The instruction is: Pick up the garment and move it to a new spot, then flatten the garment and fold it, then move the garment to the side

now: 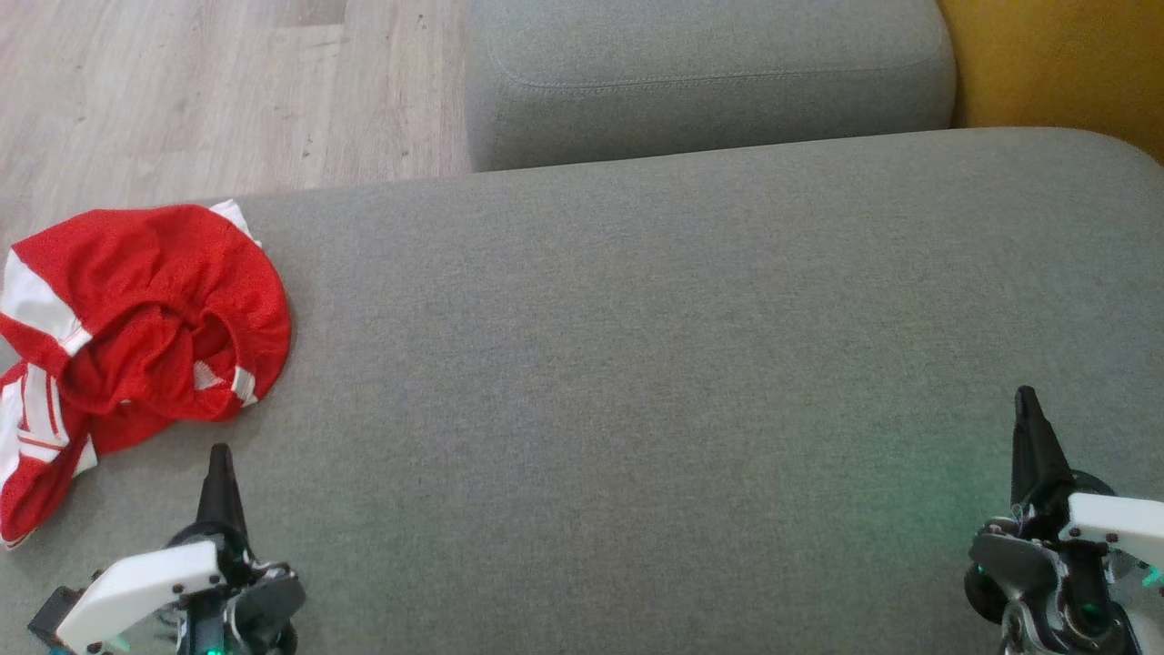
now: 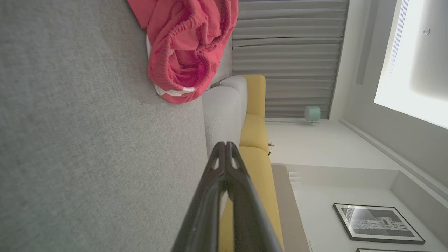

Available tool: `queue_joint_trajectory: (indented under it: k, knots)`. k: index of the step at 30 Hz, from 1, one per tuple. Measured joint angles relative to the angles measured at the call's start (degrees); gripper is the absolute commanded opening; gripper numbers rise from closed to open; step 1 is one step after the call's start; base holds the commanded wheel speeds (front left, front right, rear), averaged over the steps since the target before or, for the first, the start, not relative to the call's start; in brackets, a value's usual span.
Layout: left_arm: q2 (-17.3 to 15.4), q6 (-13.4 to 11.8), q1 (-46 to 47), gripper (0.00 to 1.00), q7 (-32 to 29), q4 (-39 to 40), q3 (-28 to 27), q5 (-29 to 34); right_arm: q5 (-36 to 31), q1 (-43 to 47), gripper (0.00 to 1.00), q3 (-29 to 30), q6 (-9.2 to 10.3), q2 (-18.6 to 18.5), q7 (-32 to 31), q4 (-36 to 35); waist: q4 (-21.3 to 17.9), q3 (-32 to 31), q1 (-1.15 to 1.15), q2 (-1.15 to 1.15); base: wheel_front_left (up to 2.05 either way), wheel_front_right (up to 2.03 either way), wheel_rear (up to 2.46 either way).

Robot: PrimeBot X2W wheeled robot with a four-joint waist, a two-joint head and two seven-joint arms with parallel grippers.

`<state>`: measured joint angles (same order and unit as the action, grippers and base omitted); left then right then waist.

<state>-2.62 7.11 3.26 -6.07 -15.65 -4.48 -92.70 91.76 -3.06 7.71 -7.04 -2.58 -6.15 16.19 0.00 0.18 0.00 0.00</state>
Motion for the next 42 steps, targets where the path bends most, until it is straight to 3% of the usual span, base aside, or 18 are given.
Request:
queue_joint_trajectory:
  k: [42]
  knots:
    - [0.00, 0.00, 0.00, 0.00, 0.00, 0.00, 0.00, 0.00, 0.00, 0.00, 0.00, 0.00, 0.00, 0.00, 0.00, 0.00, 0.00, 0.00, 0.00, 0.00, 0.00, 0.00, 0.00]
